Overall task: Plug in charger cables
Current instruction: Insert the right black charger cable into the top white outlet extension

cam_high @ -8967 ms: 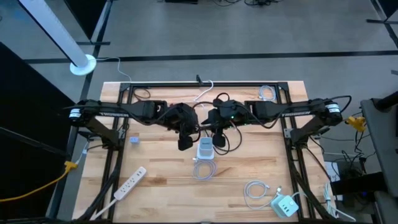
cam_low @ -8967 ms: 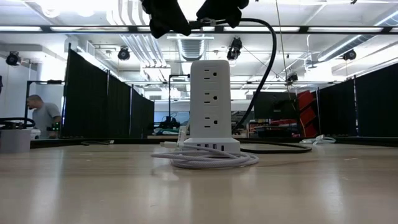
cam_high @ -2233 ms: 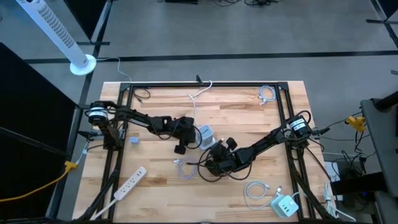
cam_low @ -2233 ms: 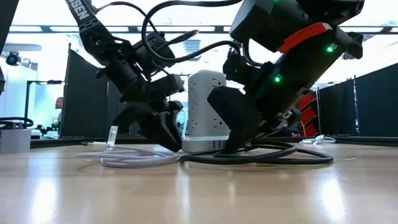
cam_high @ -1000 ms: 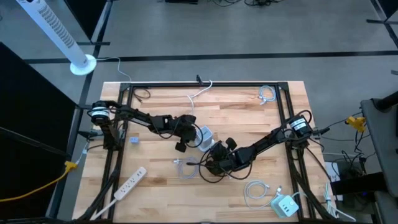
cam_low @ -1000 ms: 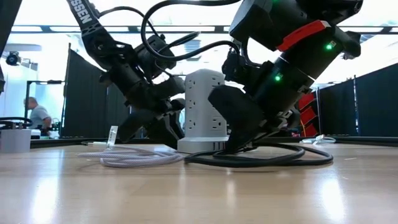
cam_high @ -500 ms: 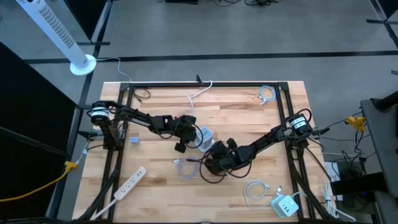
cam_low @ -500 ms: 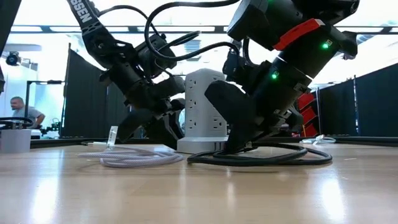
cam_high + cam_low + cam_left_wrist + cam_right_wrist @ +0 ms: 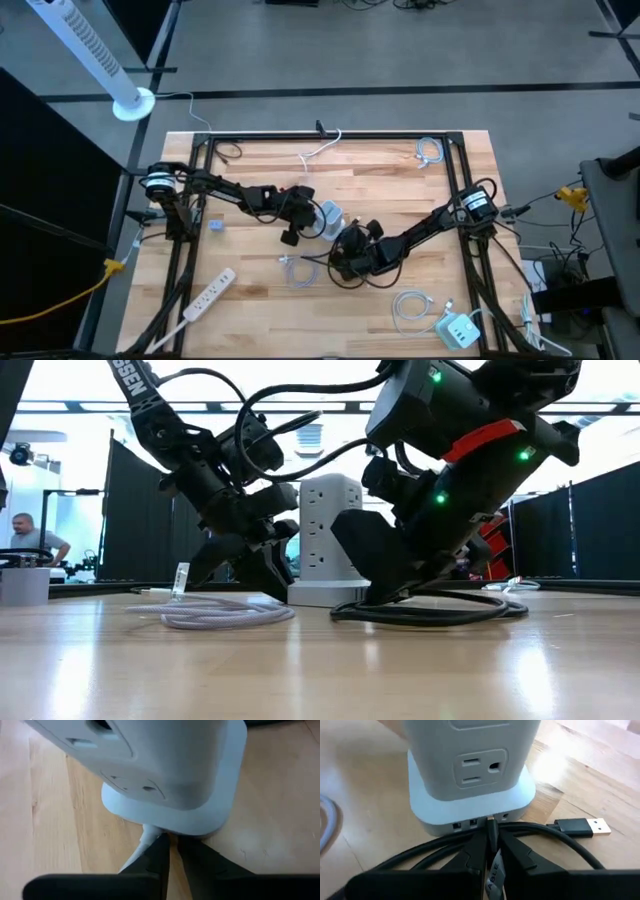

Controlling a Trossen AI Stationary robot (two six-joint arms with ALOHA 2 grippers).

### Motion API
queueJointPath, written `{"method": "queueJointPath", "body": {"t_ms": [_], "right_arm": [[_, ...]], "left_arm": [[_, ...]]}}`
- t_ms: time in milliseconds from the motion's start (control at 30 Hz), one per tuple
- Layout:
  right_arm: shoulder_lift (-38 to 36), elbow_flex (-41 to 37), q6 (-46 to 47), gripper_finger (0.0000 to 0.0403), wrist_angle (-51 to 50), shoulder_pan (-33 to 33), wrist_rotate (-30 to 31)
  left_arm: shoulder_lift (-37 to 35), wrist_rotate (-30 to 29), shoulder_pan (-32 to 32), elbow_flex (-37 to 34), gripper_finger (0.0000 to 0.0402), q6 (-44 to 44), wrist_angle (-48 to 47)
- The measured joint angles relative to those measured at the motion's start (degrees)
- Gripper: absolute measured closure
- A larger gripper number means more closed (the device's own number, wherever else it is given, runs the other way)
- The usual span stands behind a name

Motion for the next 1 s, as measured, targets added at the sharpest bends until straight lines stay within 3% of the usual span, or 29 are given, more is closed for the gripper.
{"method": "queueJointPath", "body": {"t_ms": [167,633,1000], "right_arm": [[-1.9,0.4,-2.8,0.038,0.0,0.3,-5.1],[-3.3,4.1,-8.3,0.038,-1.2,-1.2,-6.6],[-2.5,1.0,-9.5,0.038,-0.1,-5.2,-7.6]], "left_arm": [[-2.0,0.0,0.1,-0.1,0.0371,1.5,-1.4],[-4.9,-1.5,0.4,-0.4,0.037,1.6,-6.2],[-4.9,-1.1,0.5,-0.7,0.0372,1.6,-6.3]]}}
